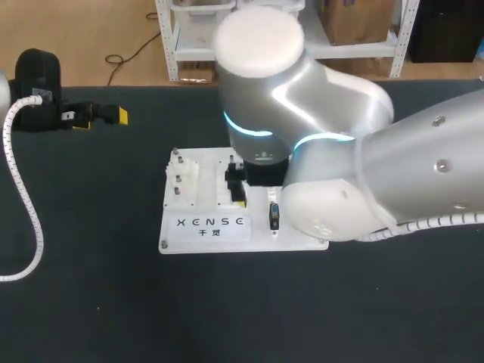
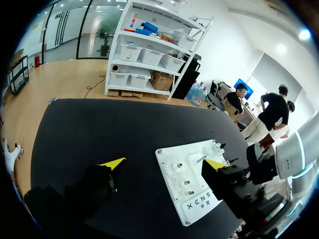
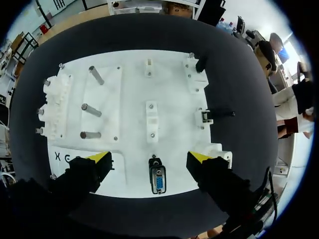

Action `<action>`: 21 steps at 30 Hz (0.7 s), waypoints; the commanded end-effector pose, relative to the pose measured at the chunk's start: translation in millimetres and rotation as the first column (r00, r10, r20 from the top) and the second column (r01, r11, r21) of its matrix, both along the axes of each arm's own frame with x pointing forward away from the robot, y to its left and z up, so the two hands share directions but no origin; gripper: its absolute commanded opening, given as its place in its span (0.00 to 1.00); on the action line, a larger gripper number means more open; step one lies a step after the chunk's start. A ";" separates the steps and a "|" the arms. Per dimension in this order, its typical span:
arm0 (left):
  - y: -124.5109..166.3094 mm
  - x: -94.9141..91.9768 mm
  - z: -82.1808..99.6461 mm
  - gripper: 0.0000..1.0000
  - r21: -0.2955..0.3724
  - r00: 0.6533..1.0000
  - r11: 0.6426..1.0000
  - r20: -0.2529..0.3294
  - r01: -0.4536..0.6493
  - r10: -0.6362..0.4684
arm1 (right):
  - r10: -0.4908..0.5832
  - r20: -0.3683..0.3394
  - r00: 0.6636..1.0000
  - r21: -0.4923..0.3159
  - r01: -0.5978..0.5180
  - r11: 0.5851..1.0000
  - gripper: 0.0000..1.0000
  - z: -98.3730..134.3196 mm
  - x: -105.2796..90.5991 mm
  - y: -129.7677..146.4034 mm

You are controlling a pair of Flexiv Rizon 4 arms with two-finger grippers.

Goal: Insert the USB connector, Ethernet cable, and multi-pin plug into their matching sockets one by one.

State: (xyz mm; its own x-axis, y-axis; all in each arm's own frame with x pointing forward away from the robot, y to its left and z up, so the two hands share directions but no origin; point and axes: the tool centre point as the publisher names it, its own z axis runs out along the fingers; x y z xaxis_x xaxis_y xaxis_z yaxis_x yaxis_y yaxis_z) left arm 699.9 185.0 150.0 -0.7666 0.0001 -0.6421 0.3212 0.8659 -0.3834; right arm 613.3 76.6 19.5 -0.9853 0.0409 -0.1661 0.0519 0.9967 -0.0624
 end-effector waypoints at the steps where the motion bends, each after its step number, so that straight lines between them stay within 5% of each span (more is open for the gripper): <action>1: 0.0 0.0 0.0 1.00 0.000 1.000 1.000 0.000 0.000 0.000 | -0.010 -0.013 1.000 -0.014 0.009 1.000 1.00 -5.8 -6.0 3.0; 14: 0.0 0.0 0.0 1.00 0.000 1.000 1.000 0.000 0.000 0.000 | -0.051 -0.046 0.998 0.022 0.052 0.998 1.00 -8.8 -15.4 -2.3; 21: 0.0 0.0 0.0 1.00 0.000 1.000 1.000 0.000 0.000 0.000 | -0.032 -0.050 0.998 0.098 0.037 0.995 0.67 -10.6 -15.1 -2.8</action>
